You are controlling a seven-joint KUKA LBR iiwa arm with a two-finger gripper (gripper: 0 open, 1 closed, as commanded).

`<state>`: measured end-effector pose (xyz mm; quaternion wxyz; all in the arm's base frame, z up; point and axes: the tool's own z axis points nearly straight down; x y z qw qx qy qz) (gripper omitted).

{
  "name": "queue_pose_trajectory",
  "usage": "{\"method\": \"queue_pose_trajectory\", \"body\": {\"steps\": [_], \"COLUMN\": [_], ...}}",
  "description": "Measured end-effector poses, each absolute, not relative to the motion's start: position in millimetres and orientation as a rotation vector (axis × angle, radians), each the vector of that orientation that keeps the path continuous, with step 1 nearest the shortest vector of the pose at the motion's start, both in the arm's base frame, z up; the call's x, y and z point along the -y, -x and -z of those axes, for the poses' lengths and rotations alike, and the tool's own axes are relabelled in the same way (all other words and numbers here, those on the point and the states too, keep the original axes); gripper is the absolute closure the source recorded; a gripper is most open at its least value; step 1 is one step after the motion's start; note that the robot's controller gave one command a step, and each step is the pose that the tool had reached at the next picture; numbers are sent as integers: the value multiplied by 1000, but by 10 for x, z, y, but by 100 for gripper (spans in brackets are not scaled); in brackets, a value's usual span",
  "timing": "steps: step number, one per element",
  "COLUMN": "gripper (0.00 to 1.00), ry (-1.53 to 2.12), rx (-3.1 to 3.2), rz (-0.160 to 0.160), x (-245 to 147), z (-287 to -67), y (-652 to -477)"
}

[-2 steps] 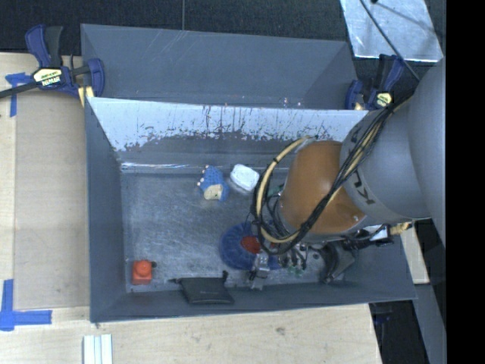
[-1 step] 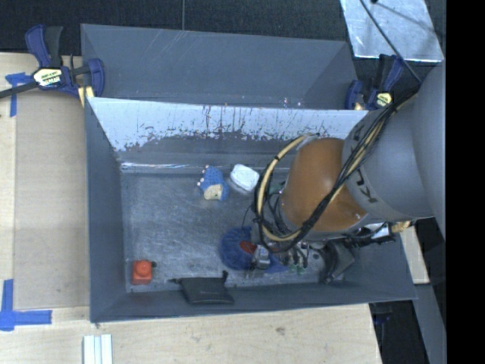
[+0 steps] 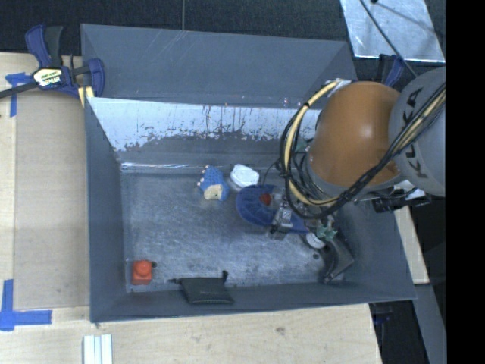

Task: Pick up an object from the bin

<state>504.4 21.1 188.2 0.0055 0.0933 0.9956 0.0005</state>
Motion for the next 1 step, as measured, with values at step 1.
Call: {"method": "queue_pose_trajectory", "body": {"steps": [1], "gripper": [100], "ry": [-292], "rx": [-3118], "rz": [-2], "x": [-212], "z": [-2537], "y": [-5055]}}
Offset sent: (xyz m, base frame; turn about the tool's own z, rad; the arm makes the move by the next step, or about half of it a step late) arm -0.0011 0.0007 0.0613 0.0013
